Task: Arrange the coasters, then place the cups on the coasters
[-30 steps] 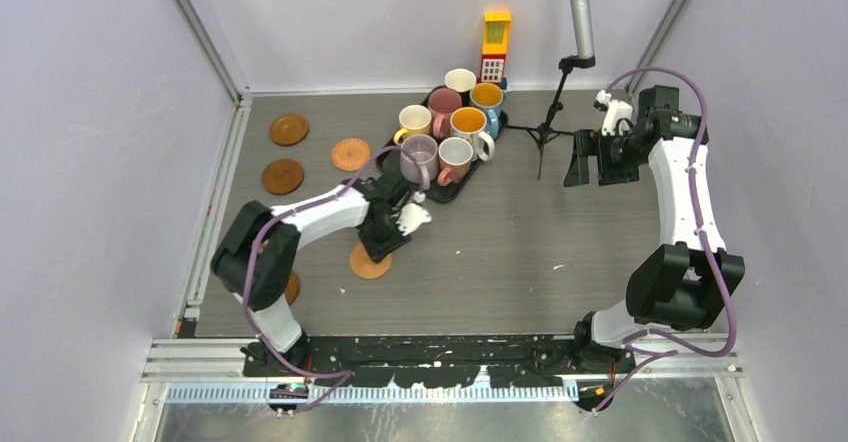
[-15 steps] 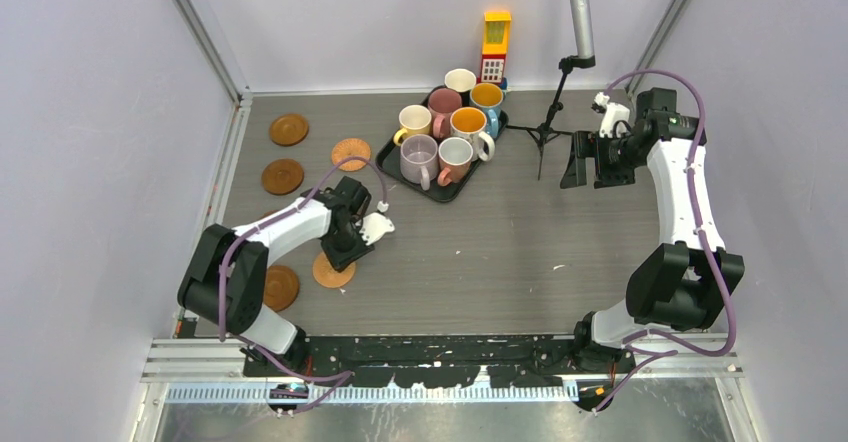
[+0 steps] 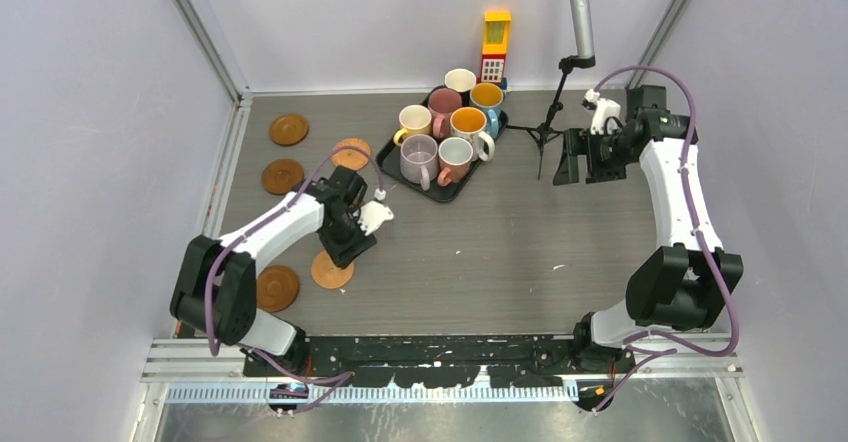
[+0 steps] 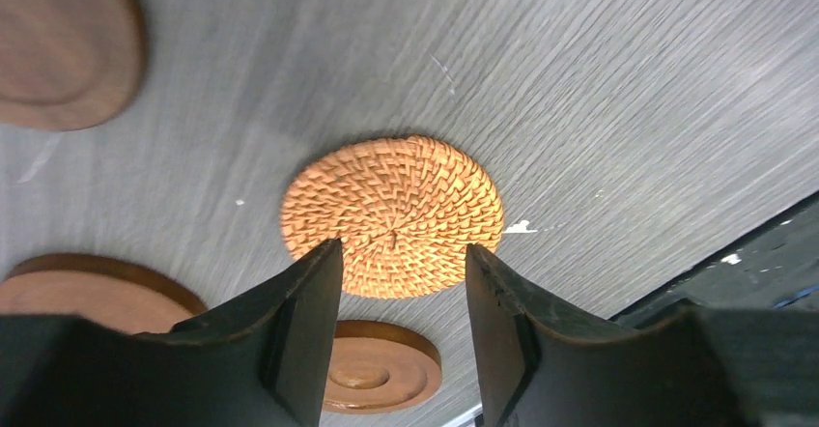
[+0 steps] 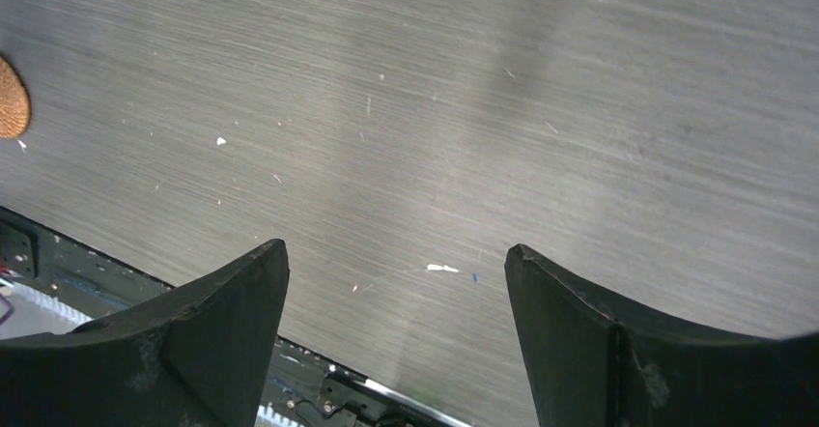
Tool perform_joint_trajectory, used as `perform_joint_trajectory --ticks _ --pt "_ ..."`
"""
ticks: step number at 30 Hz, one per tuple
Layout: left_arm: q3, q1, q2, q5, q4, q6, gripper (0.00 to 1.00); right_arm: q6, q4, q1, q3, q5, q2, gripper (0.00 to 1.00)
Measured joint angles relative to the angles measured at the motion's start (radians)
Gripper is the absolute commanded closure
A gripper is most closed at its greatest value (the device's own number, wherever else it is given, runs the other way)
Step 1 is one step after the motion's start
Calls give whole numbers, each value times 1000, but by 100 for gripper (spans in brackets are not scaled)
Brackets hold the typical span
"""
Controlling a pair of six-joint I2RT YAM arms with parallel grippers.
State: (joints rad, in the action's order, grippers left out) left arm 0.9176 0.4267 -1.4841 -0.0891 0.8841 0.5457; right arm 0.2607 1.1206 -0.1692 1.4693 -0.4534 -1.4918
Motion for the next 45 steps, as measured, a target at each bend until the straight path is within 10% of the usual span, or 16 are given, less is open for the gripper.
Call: perform_joint_trajectory --ticks 23,45 --pt "377 -309 93 -123 121 -310 40 -20 -447 768 -31 254 -167 48" --pt "377 -349 174 -121 188 -360 39 -11 -636 859 57 413 -516 59"
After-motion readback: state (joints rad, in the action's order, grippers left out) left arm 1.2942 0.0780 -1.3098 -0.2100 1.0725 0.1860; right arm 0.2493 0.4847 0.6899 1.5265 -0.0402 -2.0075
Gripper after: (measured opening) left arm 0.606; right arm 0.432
